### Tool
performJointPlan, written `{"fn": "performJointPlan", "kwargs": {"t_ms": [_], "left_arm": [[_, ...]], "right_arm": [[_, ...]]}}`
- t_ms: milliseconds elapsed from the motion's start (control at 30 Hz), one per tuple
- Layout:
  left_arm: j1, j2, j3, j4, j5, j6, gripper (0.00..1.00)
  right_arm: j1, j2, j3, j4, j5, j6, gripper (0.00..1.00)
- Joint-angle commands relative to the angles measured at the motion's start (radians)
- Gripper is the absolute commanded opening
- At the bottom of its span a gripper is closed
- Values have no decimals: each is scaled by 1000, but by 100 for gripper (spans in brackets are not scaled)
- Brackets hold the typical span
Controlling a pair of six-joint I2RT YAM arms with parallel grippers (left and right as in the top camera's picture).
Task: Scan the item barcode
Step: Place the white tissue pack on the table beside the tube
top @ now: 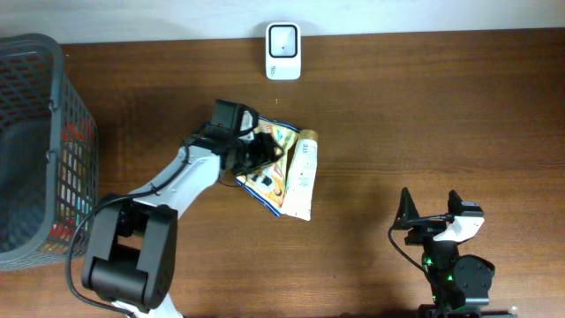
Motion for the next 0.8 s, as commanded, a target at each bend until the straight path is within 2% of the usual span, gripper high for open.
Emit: {"fn": "performJointPlan", "kwargs": {"t_ms": [0, 33, 133, 200, 300, 400, 467, 600, 767], "left_arm": [[-11, -26, 9, 13, -19, 68, 99], [-6, -41, 19, 4, -63, 132, 99], [23, -146, 47, -25, -294, 219, 99], [83, -269, 79, -25, -423, 332, 99], [225, -442, 111, -26, -463, 480, 99], [461, -562, 172, -66, -463, 575, 99], [595, -571, 257, -151, -464, 655, 99], [870, -477, 479, -387, -440, 670, 99], [1018, -298, 529, -554, -402, 669, 99]], "right_arm": [[6, -6, -8, 0, 5, -7, 99], [6, -6, -8, 0, 5, -7, 99], [6, -6, -8, 0, 5, -7, 99], [6, -6, -8, 0, 5, -7, 99], [6, -6, -8, 0, 5, -7, 99], [6, -6, -8, 0, 5, -7, 99], [6, -6, -8, 0, 5, -8, 99], [6, -6, -8, 0, 5, -7, 99], [6, -6, -8, 0, 5, -7, 99]]}}
